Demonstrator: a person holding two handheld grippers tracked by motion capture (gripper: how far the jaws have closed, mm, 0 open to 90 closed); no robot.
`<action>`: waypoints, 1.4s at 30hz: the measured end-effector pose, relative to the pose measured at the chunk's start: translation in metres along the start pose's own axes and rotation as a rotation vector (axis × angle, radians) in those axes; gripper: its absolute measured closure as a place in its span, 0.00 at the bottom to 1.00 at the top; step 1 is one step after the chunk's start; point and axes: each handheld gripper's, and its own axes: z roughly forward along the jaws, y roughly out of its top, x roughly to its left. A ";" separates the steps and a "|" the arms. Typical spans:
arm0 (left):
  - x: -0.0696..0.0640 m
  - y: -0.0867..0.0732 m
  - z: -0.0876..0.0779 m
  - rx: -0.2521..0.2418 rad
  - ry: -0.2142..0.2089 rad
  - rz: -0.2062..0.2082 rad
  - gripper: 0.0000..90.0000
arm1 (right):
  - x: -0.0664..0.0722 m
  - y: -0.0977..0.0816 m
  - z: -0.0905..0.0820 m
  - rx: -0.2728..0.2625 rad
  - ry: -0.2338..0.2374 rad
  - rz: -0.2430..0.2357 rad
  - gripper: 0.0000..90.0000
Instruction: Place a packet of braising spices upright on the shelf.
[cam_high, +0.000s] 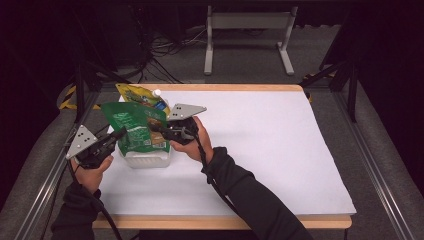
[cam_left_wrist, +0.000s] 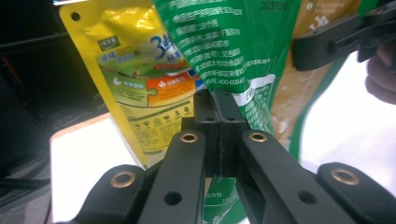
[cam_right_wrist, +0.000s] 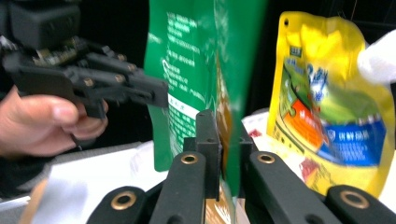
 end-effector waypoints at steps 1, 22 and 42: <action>-0.001 -0.001 0.000 0.012 0.003 0.012 1.00 | 0.000 -0.001 0.000 0.009 -0.006 0.003 0.98; -0.007 -0.016 0.000 0.064 0.008 0.014 1.00 | -0.004 -0.022 -0.009 0.130 -0.038 -0.006 0.76; -0.016 -0.014 -0.003 0.041 0.044 0.022 0.83 | -0.010 -0.031 -0.029 0.110 -0.082 -0.020 1.00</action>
